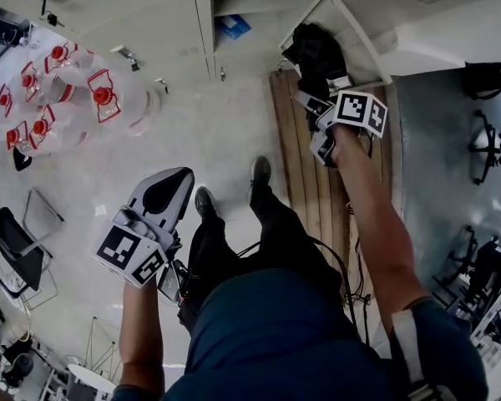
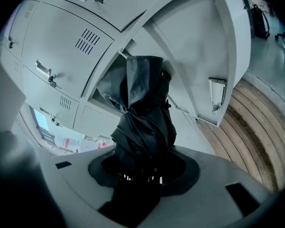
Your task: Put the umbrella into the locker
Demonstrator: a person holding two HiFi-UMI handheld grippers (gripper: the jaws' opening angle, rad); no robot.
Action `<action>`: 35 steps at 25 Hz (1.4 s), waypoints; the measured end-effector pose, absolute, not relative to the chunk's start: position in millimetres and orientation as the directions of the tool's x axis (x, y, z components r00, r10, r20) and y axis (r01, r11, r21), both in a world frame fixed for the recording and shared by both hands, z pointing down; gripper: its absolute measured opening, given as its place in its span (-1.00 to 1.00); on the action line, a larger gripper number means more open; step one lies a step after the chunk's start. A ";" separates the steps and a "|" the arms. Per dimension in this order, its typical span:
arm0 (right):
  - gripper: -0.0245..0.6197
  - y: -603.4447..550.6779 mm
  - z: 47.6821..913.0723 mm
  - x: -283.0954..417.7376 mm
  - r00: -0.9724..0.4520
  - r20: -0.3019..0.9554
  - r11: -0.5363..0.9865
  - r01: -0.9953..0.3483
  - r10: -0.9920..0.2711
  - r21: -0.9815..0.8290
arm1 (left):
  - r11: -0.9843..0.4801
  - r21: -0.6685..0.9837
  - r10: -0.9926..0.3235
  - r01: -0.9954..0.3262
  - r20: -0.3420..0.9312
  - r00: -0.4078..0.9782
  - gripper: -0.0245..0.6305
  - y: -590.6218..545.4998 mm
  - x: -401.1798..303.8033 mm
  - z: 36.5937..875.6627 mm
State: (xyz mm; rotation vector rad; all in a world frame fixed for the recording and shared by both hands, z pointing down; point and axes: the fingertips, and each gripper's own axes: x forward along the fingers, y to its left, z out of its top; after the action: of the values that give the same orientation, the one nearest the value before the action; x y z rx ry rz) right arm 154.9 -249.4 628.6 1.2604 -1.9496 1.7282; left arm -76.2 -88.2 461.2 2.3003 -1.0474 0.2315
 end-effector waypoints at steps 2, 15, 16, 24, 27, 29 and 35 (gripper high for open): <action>-0.32 -251.5 630.5 155.0 -0.592 0.680 -0.076 -0.728 -0.432 -0.682 | -0.511 0.446 -0.631 -0.735 0.387 0.673 -0.87 -89.6 -79.6 462.3; -0.32 -279.6 660.2 150.2 -0.538 0.724 -0.048 -0.788 -0.431 -0.614 | -0.500 0.453 -0.618 -0.738 0.410 0.671 -0.87 -94.0 -92.2 474.8; -0.33 -281.9 661.9 149.0 -0.536 0.726 -0.040 -0.792 -0.430 -0.609 | -0.499 0.454 -0.617 -0.739 0.413 0.670 -0.87 -94.2 -93.0 476.2; -0.33 -298.3 670.1 139.4 -0.539 0.731 -0.002 -0.804 -0.418 -0.594 | -0.498 0.466 -0.605 -0.732 0.418 0.678 -0.87 -102.2 -89.4 485.0; -0.33 -299.9 670.4 136.8 -0.541 0.723 0.002 -0.801 -0.429 -0.599 | -0.499 0.471 -0.602 -0.727 0.416 0.682 -0.87 -107.8 -87.7 488.0; -0.32 -298.7 668.0 133.3 -0.550 0.714 0.004 -0.793 -0.432 -0.609 | -0.500 0.474 -0.599 -0.725 0.415 0.685 -0.87 -110.7 -87.3 489.9; -0.32 -300.6 646.8 100.3 -0.611 0.677 0.098 -0.768 -0.410 -0.633 | -0.500 0.480 -0.595 -0.721 0.414 0.689 -0.87 -117.7 -88.6 492.3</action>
State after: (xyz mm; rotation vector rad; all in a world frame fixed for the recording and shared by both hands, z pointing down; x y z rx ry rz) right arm 100.3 -300.6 646.8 1.1601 -2.0532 1.5178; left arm -88.6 -117.7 492.3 2.2590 -1.0038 0.2554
